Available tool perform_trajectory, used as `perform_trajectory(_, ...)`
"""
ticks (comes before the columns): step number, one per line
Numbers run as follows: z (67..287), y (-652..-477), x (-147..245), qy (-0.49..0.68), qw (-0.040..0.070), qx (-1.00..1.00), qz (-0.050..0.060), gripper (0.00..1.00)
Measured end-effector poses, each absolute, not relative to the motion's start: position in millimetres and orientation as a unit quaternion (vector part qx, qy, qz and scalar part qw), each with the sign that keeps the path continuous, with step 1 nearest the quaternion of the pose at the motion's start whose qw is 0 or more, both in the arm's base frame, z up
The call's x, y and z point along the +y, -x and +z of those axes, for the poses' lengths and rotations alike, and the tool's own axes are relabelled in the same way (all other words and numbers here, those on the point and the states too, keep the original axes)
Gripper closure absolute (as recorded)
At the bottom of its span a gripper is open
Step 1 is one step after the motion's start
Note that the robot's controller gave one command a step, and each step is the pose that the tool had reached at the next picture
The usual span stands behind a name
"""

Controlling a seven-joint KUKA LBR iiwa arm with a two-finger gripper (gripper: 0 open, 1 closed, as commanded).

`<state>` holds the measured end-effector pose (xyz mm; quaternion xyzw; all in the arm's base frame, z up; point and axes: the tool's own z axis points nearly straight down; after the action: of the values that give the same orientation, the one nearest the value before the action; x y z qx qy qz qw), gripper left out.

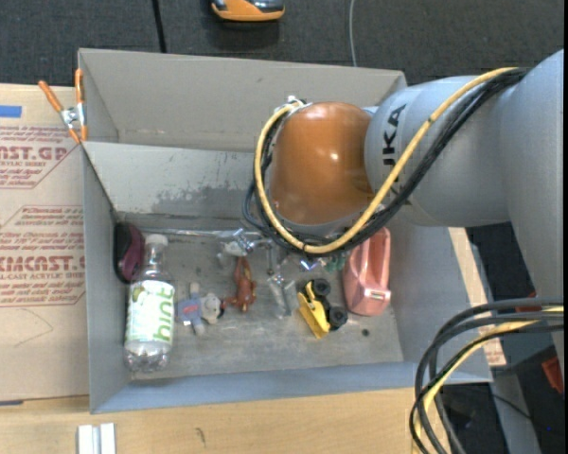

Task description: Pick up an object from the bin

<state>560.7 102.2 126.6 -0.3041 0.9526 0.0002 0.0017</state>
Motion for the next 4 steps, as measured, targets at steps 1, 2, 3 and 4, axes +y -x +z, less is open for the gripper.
perform_trajectory(1, 87.8, -568.3, 100.3, 0.31, 0.001, 0.951, 0.001, 0.0)
perform_trajectory(2, 71.0, -584.3, 102.6, 0.464, 0.001, 0.886, 0.001, 1.0)
perform_trajectory(3, 71.1, -584.2, 102.5, 0.464, 0.001, 0.886, 0.001, 1.0)
perform_trajectory(4, 73.9, -583.3, 102.5, 0.464, 0.0, 0.886, 0.002, 1.0)
